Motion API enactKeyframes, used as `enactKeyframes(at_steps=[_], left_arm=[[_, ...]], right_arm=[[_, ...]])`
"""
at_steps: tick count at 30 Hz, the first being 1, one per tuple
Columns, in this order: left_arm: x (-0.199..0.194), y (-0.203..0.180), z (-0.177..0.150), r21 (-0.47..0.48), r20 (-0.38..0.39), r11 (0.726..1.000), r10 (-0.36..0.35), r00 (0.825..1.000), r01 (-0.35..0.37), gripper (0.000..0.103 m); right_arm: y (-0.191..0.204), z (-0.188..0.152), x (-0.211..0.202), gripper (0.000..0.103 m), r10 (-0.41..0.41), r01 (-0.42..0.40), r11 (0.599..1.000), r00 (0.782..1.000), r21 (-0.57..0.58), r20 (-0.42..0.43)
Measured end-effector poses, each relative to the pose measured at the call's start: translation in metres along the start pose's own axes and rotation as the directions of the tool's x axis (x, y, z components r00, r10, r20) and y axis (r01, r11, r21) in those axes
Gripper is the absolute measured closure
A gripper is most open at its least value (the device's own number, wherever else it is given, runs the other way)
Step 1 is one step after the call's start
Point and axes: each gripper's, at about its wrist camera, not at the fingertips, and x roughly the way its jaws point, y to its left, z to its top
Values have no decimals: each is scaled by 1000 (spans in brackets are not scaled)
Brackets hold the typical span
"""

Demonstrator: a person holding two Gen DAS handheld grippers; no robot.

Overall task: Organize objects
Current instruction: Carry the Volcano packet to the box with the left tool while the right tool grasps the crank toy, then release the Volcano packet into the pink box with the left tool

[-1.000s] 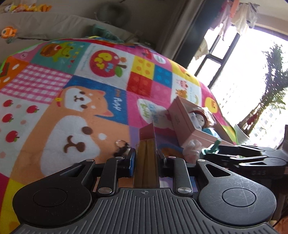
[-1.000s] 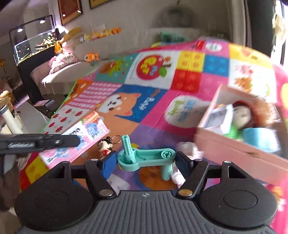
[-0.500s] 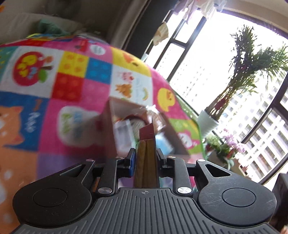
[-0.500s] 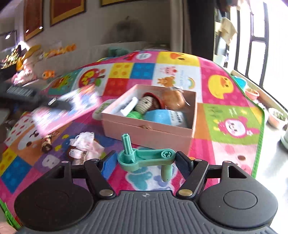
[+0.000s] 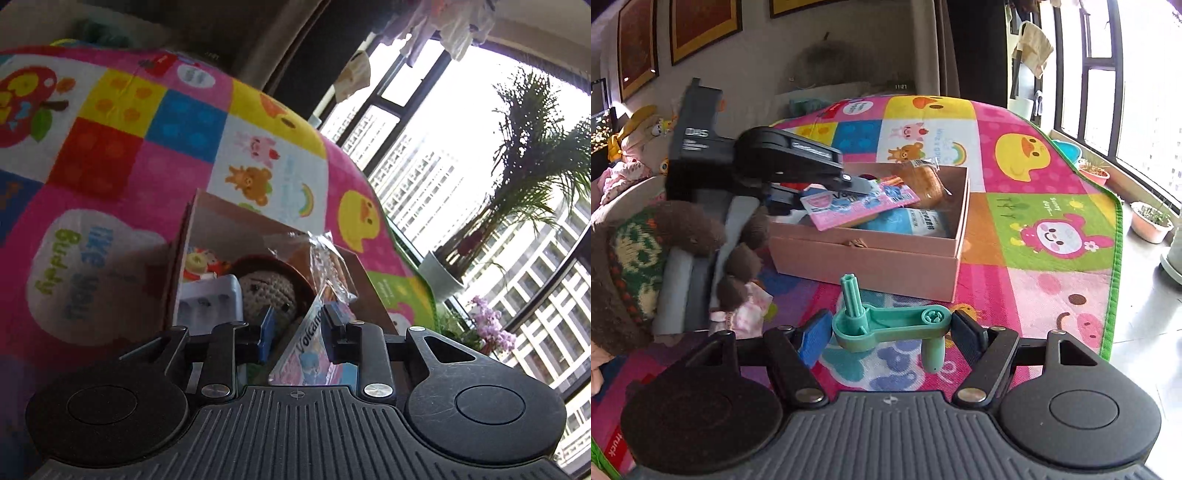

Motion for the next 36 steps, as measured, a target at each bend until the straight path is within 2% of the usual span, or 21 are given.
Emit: enactKeyframes(at_steps=[3,5,6,8,10,11,13,16,19,21,22,24,27,31,34,36], left_arm=[[-32,5,10,17,77,1000,-12,997,10,73],[-55,5,14,54,94,998,-33,995,28,73],[-62,5,13,72,79,996,-53,995,47,73],[-68,-3,9,110,-10,986,-122,992,123,73],[-63,-16,-4,147,-122,967,-192,974,209,73],[-59,-23,-11,166,-156,959,-204,967,229,73],[-47,-33,-20,196,-179,954,-190,965,225,73],[-22,-29,-21,177,-193,964,-162,968,196,73],[-5,-15,-13,141,-176,978,-126,976,152,85],[1,-7,-8,122,-161,986,-90,983,110,85],[2,-2,-4,127,-144,988,-65,987,83,92],[1,6,1,105,-130,991,-66,989,80,92],[-12,14,9,55,-116,996,-68,991,75,90],[-55,21,13,33,-42,993,-110,993,112,90],[-87,26,2,64,1,995,-82,997,82,90],[-105,29,-12,94,-12,992,-80,997,81,90]], right_arm=[[0,3,3,32,-13,13,1000,1000,-6,-4],[-1,9,1,32,-7,7,1000,1000,-9,8],[-1,14,0,32,-2,2,1000,1000,-10,15],[-3,24,0,32,-8,8,1000,999,-11,34],[-5,34,3,32,-24,24,1000,999,3,47],[-7,38,5,32,-30,29,999,998,14,52],[-7,43,6,32,-39,37,999,997,29,63],[-8,42,2,32,-24,21,999,997,46,71],[-12,34,-2,32,-31,27,998,997,53,67],[-18,30,-1,32,-39,35,997,998,74,53],[-21,28,-1,32,-43,39,996,998,85,45],[-25,26,2,32,-51,47,993,998,105,33],[-26,27,4,32,-43,39,992,999,117,33],[-24,44,2,32,-7,0,993,998,117,55],[-20,74,7,32,28,-36,994,997,101,78],[-13,103,16,32,43,-50,997,994,66,103]])
